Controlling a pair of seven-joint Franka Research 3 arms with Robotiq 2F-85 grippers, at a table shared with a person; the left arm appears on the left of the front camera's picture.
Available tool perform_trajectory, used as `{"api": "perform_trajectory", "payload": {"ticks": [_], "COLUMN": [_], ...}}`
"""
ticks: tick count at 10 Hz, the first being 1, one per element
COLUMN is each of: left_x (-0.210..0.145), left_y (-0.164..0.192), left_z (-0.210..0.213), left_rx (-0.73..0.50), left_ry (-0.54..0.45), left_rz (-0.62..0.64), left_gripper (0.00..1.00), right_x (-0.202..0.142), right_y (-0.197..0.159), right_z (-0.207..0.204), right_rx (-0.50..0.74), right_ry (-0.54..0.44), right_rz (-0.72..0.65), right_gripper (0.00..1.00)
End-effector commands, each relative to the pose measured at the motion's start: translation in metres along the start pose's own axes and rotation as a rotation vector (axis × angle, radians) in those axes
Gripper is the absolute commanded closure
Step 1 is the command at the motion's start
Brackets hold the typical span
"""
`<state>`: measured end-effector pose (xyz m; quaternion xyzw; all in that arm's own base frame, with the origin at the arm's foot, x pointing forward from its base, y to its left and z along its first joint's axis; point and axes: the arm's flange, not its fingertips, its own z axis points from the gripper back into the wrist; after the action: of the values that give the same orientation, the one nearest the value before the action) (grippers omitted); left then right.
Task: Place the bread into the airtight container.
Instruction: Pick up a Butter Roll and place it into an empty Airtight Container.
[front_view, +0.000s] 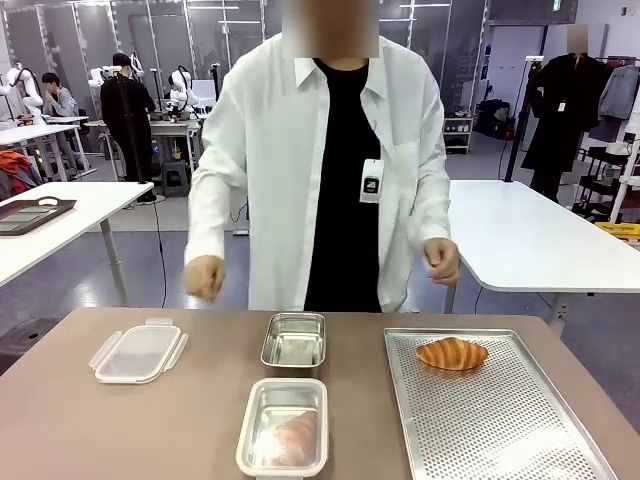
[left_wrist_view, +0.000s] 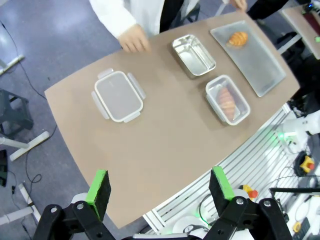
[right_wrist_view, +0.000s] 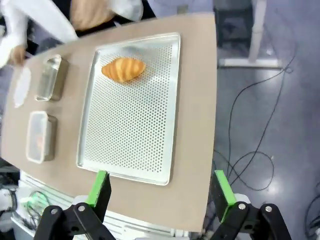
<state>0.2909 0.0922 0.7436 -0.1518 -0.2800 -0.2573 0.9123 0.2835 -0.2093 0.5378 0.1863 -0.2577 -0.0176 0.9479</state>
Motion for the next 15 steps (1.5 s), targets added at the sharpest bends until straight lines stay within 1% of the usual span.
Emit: {"api": "perform_trajectory", "payload": {"ticks": [1, 2, 3, 5, 6, 7, 8, 9, 10, 12, 13, 14, 15], "left_x": [0.000, 0.000, 0.000, 0.000, 0.000, 0.000, 0.000, 0.000, 0.000, 0.000, 0.000, 0.000, 0.000], "left_y": [0.000, 0.000, 0.000, 0.000, 0.000, 0.000, 0.000, 0.000, 0.000, 0.000, 0.000, 0.000, 0.000], "left_z": [0.002, 0.002, 0.002, 0.002, 0.002, 0.002, 0.002, 0.002, 0.002, 0.002, 0.002, 0.002, 0.002], "left_rx": [0.004, 0.004, 0.004, 0.004, 0.004, 0.004, 0.004, 0.004, 0.004, 0.004, 0.004, 0.004, 0.004], "left_ry": [0.007, 0.007, 0.007, 0.007, 0.007, 0.007, 0.007, 0.007, 0.007, 0.007, 0.007, 0.007, 0.007], "left_rz": [-0.020, -0.020, -0.020, -0.020, -0.020, -0.020, -0.020, -0.020, -0.020, -0.020, -0.020, -0.020, -0.020], "left_gripper": [0.00, 0.00, 0.00, 0.00, 0.00, 0.00, 0.00, 0.00, 0.00, 0.00, 0.00, 0.00, 0.00], "right_x": [0.022, 0.035, 0.051, 0.076, 0.081, 0.085, 0.087, 0.091, 0.094, 0.092, 0.090, 0.088, 0.084], "right_y": [0.030, 0.053, 0.079, 0.137, 0.157, 0.173, 0.183, 0.187, 0.188, 0.192, 0.194, 0.197, 0.197], "right_z": [0.008, 0.006, -0.004, -0.046, -0.070, -0.097, -0.123, -0.159, -0.188, -0.222, -0.234, -0.243, -0.246], "right_rx": [-0.064, -0.094, -0.115, -0.186, -0.200, -0.223, -0.221, -0.191, -0.134, -0.089, -0.072, -0.052, -0.045], "right_ry": [-0.021, -0.020, 0.018, 0.102, 0.152, 0.200, 0.244, 0.290, 0.387, 0.490, 0.521, 0.508, 0.497], "right_rz": [0.265, 0.428, 0.580, 0.809, 0.897, 0.975, 1.066, 1.258, 1.327, 1.414, 1.446, 1.437, 1.390], "right_gripper": [0.00, 0.00, 0.00, 0.00, 0.00, 0.00, 0.00, 0.00, 0.00, 0.00, 0.00, 0.00, 0.00]}}
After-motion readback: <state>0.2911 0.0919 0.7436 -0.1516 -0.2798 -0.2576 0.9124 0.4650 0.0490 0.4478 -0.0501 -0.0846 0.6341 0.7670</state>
